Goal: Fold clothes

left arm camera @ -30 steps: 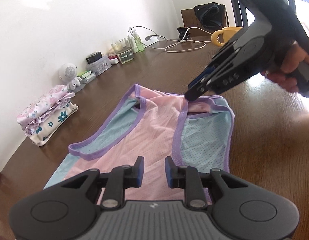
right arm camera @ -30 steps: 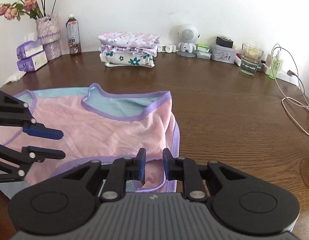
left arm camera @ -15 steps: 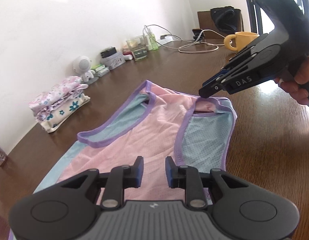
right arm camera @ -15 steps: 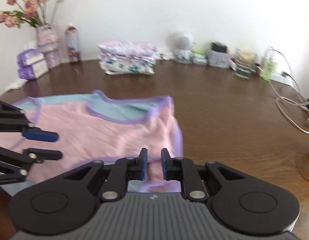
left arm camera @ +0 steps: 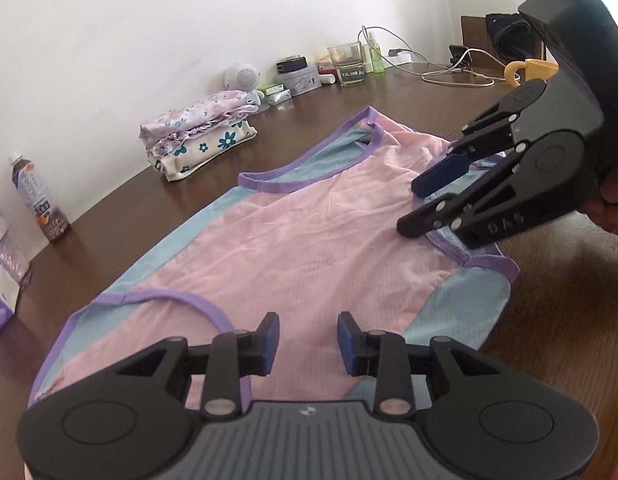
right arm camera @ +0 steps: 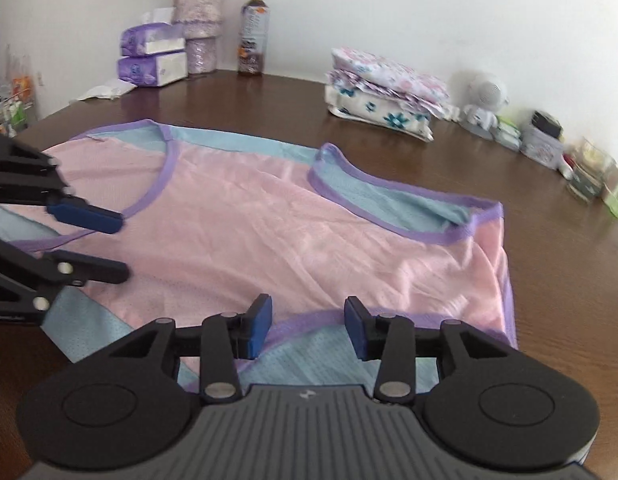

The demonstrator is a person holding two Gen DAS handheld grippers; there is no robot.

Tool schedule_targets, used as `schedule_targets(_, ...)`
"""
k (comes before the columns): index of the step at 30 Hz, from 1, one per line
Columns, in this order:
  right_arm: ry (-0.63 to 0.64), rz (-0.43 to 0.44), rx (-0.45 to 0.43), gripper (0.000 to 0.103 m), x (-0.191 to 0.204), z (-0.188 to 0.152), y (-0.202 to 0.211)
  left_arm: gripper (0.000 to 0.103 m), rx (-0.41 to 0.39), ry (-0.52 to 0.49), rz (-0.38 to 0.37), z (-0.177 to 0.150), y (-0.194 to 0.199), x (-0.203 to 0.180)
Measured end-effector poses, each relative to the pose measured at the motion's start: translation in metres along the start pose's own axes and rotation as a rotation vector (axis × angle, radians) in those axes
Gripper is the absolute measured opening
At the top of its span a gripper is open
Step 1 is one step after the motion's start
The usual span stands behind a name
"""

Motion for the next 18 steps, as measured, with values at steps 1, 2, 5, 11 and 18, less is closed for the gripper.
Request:
schedule_targets(1,-0.009,-0.008,0.008,0.04,-0.002,-0.002,0.002,0.031,-0.013,0.014,0.008,-0.002,0.005,0.004)
schedule_targets(2,-0.015,-0.001,-0.001,0.04,0.001,-0.001,0.006,0.032,-0.024,0.033,0.025,-0.004,0.01,0.009)
schedule_targets(5,-0.013,0.048,-0.05,0.04,0.022,0.004,0.021,0.031,-0.046,0.094,0.078,-0.012,0.025,0.027)
schedule_targets(11,0.066,0.078,-0.023,0.04,0.062,-0.008,0.031,0.031,-0.007,0.19,0.201,-0.047,0.051,0.057)
schedule_targets(18,-0.013,0.08,0.019,0.041,0.059,-0.034,0.046,0.03,0.013,0.269,0.236,-0.083,0.077,0.068)
Point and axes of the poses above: each gripper's, at about its wrist camera, not at the fingertips, and y roughly against the way its jaws point, x to its left, z to its top, the point moved 7 cm from there along -y, roughly the way its jaws point, and after that the axes turned 7 degrees about y, right-handed, at the moved point
